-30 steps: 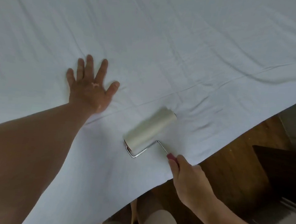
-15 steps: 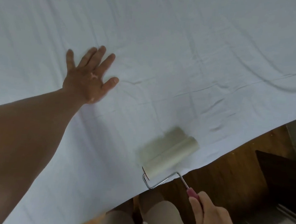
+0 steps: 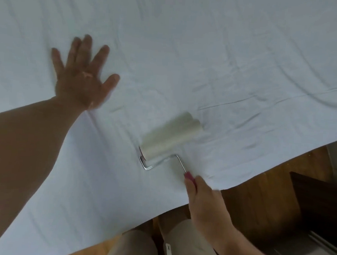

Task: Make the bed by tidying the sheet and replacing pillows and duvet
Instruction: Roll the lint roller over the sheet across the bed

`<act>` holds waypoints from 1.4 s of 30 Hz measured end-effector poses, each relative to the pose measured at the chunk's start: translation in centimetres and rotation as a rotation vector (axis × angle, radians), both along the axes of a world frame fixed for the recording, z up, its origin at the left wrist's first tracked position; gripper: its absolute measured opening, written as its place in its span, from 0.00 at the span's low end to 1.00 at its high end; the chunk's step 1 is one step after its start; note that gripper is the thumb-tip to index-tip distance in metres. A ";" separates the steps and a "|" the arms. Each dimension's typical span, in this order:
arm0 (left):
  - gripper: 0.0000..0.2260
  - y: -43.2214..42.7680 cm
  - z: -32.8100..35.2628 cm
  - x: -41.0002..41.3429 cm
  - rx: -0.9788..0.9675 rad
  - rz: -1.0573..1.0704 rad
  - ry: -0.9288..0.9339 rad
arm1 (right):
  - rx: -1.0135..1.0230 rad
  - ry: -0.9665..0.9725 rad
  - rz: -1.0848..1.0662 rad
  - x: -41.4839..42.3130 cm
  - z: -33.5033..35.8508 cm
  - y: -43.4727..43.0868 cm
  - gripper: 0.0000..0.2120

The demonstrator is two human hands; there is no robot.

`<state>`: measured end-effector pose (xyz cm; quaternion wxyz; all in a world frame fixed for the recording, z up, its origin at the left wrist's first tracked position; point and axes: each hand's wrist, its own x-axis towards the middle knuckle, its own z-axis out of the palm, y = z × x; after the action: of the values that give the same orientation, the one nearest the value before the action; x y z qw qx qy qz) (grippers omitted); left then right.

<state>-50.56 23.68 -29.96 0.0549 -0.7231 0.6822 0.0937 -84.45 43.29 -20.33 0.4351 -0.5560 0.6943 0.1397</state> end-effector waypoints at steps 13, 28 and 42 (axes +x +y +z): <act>0.32 -3.6 0.4 4.6 0.083 0.125 -0.062 | -0.147 -0.023 0.088 11.1 -2.9 -15.1 0.21; 0.33 -9.3 -1.2 8.7 0.068 0.204 -0.054 | -0.145 0.021 0.074 16.9 -2.0 -23.4 0.20; 0.32 -14.9 -2.5 11.0 -0.036 0.235 -0.058 | -0.017 0.074 0.015 17.9 -0.6 -25.8 0.23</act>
<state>-39.53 8.75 -32.49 0.0500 -0.8013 0.5924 0.0664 -66.56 17.50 -20.91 0.4032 -0.5595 0.7068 0.1575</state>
